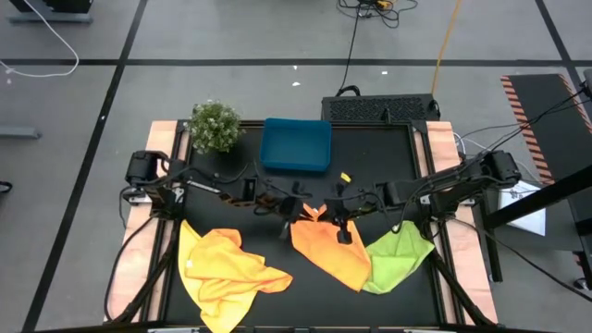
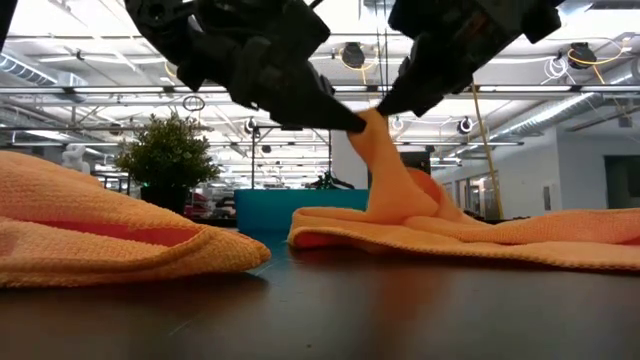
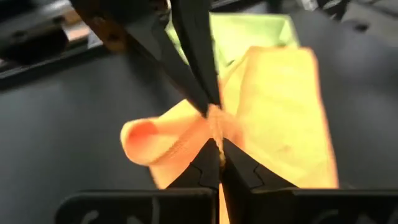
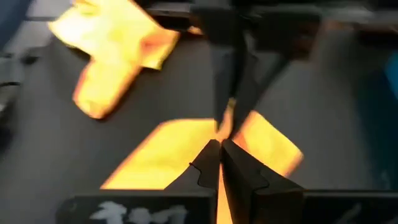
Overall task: Fold microfiber towels
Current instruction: Fold the right orange microfiber towel
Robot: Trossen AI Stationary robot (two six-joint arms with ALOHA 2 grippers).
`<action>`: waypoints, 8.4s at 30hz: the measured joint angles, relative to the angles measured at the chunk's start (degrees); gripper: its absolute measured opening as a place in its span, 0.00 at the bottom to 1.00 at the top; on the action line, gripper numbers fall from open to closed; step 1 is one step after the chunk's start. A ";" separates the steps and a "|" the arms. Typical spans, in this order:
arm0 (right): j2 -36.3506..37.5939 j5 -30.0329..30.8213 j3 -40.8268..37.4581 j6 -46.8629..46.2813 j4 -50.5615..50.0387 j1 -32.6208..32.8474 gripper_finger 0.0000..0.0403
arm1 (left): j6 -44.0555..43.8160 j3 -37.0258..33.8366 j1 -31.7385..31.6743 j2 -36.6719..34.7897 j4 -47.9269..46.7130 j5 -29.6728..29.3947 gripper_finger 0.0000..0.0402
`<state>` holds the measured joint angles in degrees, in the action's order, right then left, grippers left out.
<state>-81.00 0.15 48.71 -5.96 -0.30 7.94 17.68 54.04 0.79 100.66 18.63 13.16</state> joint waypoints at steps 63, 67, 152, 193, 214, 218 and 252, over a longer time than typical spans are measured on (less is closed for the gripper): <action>-2.40 -4.93 -21.07 -19.91 17.99 -1.96 0.01 | 1.18 -0.07 -2.74 -6.18 -9.77 -5.73 0.01; 1.88 -4.82 -21.07 -19.51 17.20 -1.96 0.00 | 1.09 -0.04 -2.69 -9.78 -12.73 -8.75 0.01; 37.19 18.08 -27.09 -23.24 -7.64 -6.23 0.00 | -18.55 -23.00 0.51 -50.38 -38.68 -33.60 0.00; 35.01 18.39 -32.21 -11.38 4.40 10.95 0.00 | -13.86 -29.87 15.91 -50.42 -30.83 -30.60 0.00; 13.83 14.68 -38.51 -21.78 30.19 19.93 0.07 | -20.89 -44.74 26.07 -50.42 -4.48 -28.89 0.22; 12.38 11.74 -38.51 -23.38 32.69 20.21 0.14 | -22.49 -44.76 26.34 -50.42 -5.55 -29.50 0.37; 12.07 17.44 -37.16 -17.12 30.04 9.47 0.24 | -26.22 -44.76 11.61 -34.81 5.75 -24.96 0.31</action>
<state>-68.93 17.59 11.55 -23.08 29.74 17.40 -8.55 9.28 12.40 65.85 24.38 -11.80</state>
